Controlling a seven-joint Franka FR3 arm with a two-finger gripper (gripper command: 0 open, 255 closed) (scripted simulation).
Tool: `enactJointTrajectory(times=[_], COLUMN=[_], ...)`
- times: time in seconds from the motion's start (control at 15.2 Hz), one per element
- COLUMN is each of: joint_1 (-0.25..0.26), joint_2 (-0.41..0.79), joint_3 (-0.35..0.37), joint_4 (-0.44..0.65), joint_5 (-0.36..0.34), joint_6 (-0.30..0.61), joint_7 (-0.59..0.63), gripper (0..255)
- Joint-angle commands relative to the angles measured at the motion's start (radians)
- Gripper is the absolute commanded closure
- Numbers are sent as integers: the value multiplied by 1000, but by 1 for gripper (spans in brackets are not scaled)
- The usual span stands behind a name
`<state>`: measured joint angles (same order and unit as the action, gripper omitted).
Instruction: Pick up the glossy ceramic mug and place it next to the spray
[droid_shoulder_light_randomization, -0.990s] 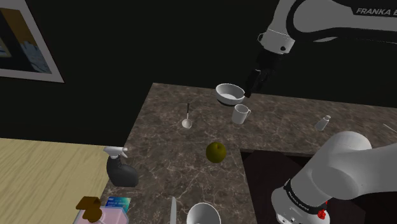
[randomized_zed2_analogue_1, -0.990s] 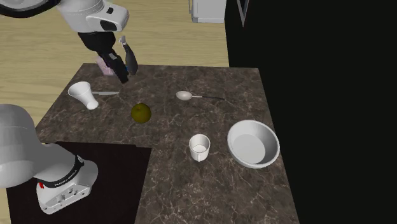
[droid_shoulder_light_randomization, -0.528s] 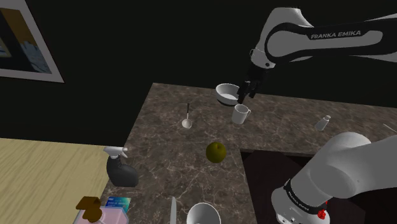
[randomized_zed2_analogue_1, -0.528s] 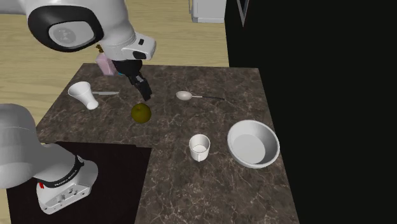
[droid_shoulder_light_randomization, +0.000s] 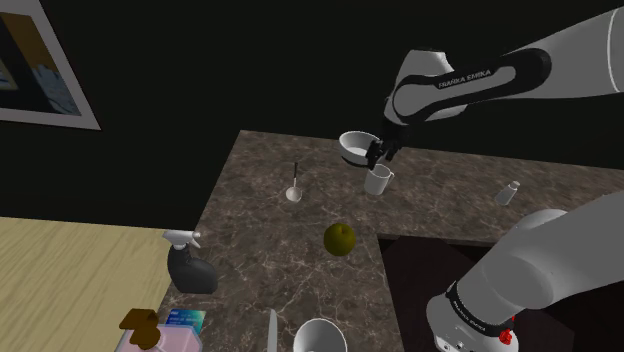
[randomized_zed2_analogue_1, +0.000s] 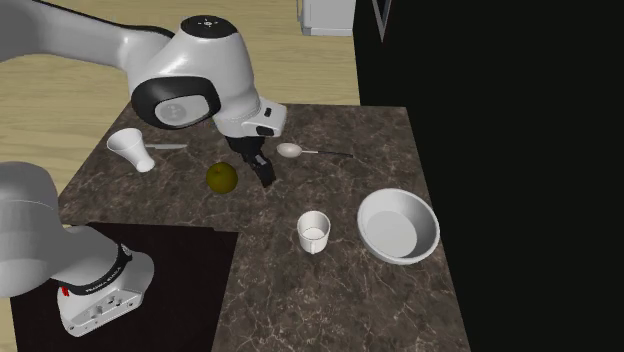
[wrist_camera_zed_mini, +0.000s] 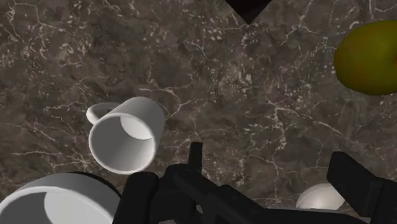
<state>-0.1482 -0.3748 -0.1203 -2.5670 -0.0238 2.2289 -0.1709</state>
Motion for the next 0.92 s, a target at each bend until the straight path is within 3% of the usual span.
enactJointTrajectory(times=[0.0, 0.66, 0.86], joint_1=[-12, -67, -74], joint_2=[68, 438, 495], joint_3=[-12, -79, -81], joint_4=[9, 133, 147], joint_5=[-9, -11, 1], joint_6=[64, 323, 367], joint_7=[-4, -46, -57], gripper=[0, 0, 0])
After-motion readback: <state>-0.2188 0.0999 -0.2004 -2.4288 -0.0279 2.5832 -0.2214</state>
